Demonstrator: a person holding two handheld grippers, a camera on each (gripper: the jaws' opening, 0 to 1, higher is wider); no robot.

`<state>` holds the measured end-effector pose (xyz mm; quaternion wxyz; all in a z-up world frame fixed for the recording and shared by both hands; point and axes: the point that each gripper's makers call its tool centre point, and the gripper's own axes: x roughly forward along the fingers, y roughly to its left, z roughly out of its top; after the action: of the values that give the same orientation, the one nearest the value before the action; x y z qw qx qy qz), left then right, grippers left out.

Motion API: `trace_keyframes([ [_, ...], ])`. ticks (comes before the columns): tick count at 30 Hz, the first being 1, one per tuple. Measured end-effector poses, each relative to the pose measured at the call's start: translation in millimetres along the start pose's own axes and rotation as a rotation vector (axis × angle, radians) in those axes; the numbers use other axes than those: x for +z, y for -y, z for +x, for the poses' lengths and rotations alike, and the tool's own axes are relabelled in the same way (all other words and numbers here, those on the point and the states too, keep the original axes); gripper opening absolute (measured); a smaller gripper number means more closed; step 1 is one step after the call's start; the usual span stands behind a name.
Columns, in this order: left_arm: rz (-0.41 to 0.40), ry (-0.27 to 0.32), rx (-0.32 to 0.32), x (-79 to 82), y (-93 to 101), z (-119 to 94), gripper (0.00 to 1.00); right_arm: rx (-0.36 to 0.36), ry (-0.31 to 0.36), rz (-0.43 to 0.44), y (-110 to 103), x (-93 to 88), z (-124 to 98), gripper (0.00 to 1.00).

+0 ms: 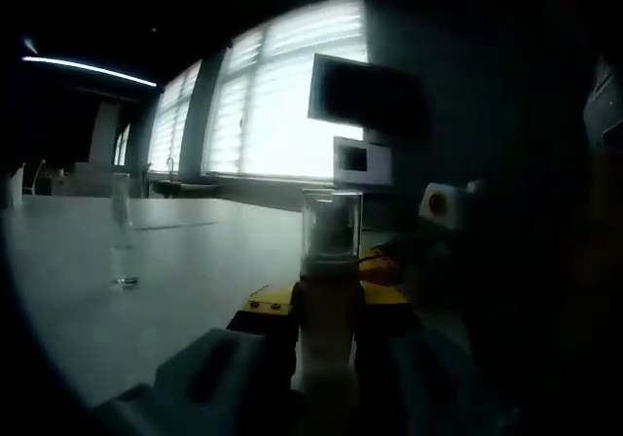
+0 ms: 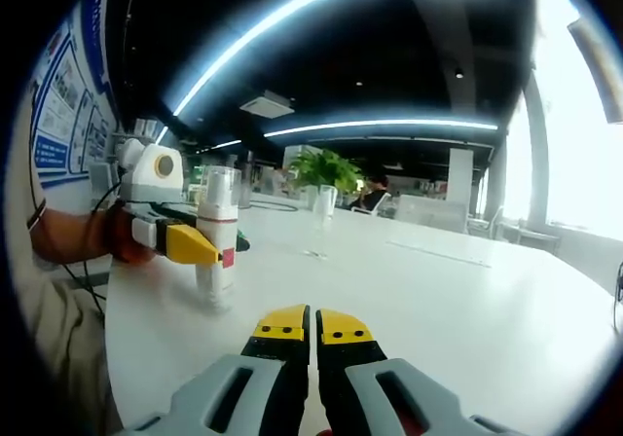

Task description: Clamp pump bottle remove cover press pump head put on cover

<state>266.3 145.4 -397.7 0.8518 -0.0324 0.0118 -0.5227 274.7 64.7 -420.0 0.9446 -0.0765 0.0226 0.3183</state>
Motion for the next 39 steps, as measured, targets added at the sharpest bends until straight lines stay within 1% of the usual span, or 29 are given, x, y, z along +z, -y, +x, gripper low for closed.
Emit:
trace_keyframes([
  [3,0.019,-0.01,0.003,-0.2,-1.7,-0.5,0.13,0.002,0.002,0.004,-0.1,0.2,0.0,0.0],
  [5,0.012,-0.006,0.011,-0.4,-6.3,-0.7,0.13,0.001,0.002,0.007,0.2,0.3,0.0,0.0],
  [7,0.007,0.001,0.013,-0.4,-6.8,-1.3,0.13,0.001,0.002,0.005,-0.2,0.5,0.0,0.0],
  [8,0.029,0.002,0.027,-0.2,-7.8,-1.1,0.13,0.002,0.003,0.003,-0.5,0.6,-0.1,0.0],
  [10,0.066,0.0,0.03,-0.5,-4.8,-0.2,0.13,0.003,0.003,0.001,-0.5,0.8,0.1,0.0],
  [14,0.081,0.002,0.053,0.2,-3.1,-0.1,0.13,-0.004,0.014,0.009,-0.5,3.7,-0.8,0.0],
  [15,0.095,0.004,0.07,0.5,-4.4,-0.1,0.13,-0.006,0.016,0.012,-0.4,4.0,-1.0,0.0],
  [16,0.102,0.004,0.074,0.5,-4.9,-0.3,0.13,-0.008,0.016,0.012,-0.5,4.3,-1.1,0.0],
  [20,0.093,0.006,0.079,0.7,-8.1,-0.5,0.13,-0.011,0.02,0.009,-2.1,6.6,-1.3,0.0],
  [23,0.071,0.008,0.087,0.6,-9.7,-0.2,0.13,-0.029,0.034,0.003,0.7,11.0,-2.8,0.0],
  [24,0.056,0.01,0.092,0.5,-11.1,-0.3,0.13,-0.031,0.034,0.004,1.1,12.1,-2.8,0.0],
  [26,0.057,0.011,0.09,0.4,-10.0,0.2,0.13,-0.05,0.024,-0.013,2.9,13.5,-2.6,0.0],
  [33,0.053,0.014,0.102,0.5,-10.6,-1.4,0.13,-0.043,0.061,-0.008,-5.6,37.0,-7.2,0.0],
  [39,0.052,0.015,0.098,0.7,-10.4,-1.4,0.13,-0.045,0.071,0.005,-8.7,45.8,-8.5,0.0],
])
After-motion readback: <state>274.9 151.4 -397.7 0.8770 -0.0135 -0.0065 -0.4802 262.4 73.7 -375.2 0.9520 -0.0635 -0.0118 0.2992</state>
